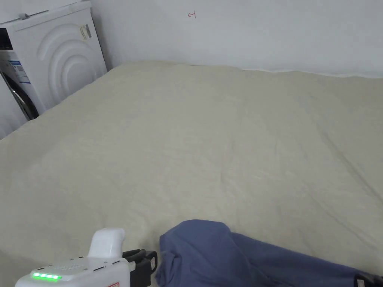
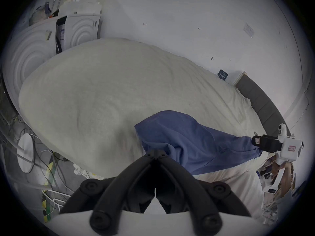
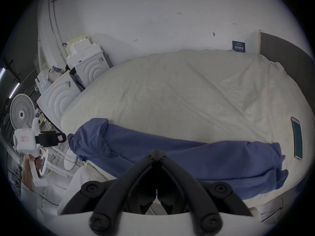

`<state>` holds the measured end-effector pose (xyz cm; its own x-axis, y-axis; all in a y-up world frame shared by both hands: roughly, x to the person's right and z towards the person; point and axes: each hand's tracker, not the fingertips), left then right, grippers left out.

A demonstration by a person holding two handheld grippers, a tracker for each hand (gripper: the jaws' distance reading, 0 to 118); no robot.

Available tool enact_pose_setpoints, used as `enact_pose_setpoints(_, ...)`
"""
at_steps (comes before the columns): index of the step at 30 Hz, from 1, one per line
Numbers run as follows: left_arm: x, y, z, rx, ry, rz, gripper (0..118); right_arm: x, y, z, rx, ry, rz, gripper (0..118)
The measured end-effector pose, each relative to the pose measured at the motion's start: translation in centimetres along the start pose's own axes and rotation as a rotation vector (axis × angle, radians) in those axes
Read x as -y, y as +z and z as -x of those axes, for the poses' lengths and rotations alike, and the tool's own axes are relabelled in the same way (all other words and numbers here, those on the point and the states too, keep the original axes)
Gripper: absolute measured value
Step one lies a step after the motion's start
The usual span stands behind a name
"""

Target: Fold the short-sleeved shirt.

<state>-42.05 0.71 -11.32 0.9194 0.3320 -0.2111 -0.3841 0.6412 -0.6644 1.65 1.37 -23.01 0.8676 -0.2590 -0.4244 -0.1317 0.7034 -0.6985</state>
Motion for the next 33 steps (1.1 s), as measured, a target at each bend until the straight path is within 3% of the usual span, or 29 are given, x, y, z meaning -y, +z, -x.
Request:
enact_pose_setpoints(1, -0.5, -0.6, 0.6, 0.056, 0.022, 0.015, 1, -0.1, -0.2, 0.1, 0.005, 0.009, 0.009, 0)
enact_pose_setpoints(2, -1.1, -1.3, 1.3, 0.125, 0.049, 0.036, 14, 0.3, -0.3, 0.4, 0.011, 0.009, 0.013, 0)
enact_pose_setpoints(3, -1.8, -2.2, 2.0, 0.18, 0.075, 0.058, 36, 0.2, -0.5, 0.3, 0.015, 0.009, 0.021, 0)
enact_pose_setpoints(4, -2.6, -2.7, 1.6, 0.214, 0.089, 0.075, 74, 0.2, -0.6, 0.1, 0.018, 0.006, 0.028, 0)
enact_pose_setpoints(5, -3.1, -3.8, 1.8, 0.238, 0.092, 0.098, 94, 0.2, -0.7, -0.1, 0.02, 0.002, 0.032, 0)
enact_pose_setpoints(6, -3.5, -4.7, 1.8, 0.243, 0.087, 0.122, 105, -0.2, -0.1, 2.7, 0.024, 0.001, 0.038, 0)
enact_pose_setpoints(7, -3.8, -5.3, 1.9, 0.24, 0.08, 0.116, 105, -0.3, -0.2, 3.0, 0.036, 0.003, 0.044, 0)
enact_pose_setpoints(9, -3.9, -7.4, 3.3, 0.274, 0.071, 0.14, 105, -0.6, -0.4, 3.6, 0.066, 0.02, 0.053, 0)
enact_pose_setpoints(13, -3.5, -10.0, 5.0, 0.275, 0.19, 0.227, 105, -1.0, -0.9, 4.6, 0.07, -0.011, 0.08, 0)
enact_pose_setpoints(20, -3.4, -11.7, 6.5, 0.53, 0.311, 0.247, 105, -1.0, -2.3, 2.5, 0.056, -0.023, 0.105, 0)
enact_pose_setpoints(22, -3.1, -12.2, 6.1, 0.531, 0.306, 0.244, 105, -0.8, -2.6, 2.0, 0.011, -0.069, 0.116, 0)
enact_pose_setpoints(28, -3.7, -12.9, 3.7, 0.585, 0.23, 0.301, 103, 0.4, -3.2, 0.1, 0.026, -0.032, 0.127, 0)
enact_pose_setpoints(29, -3.9, -12.9, 3.3, 0.598, 0.218, 0.315, 96, 0.0, -2.9, 1.0, 0.02, -0.044, 0.126, 0)
enact_pose_setpoints(30, -3.9, -13.1, 2.9, 0.613, 0.196, 0.332, 77, -1.0, -2.3, 3.6, 0.014, -0.052, 0.127, 0)
enact_pose_setpoints(31, -3.8, -13.4, 2.6, 0.595, 0.181, 0.328, 21, -1.3, -2.1, 4.4, 0.011, -0.059, 0.128, 0)
enact_pose_setpoints(33, -3.6, -14.8, 2.7, 0.504, 0.188, 0.346, 15, -1.7, -1.7, 5.4, 0.008, -0.071, 0.13, 0)
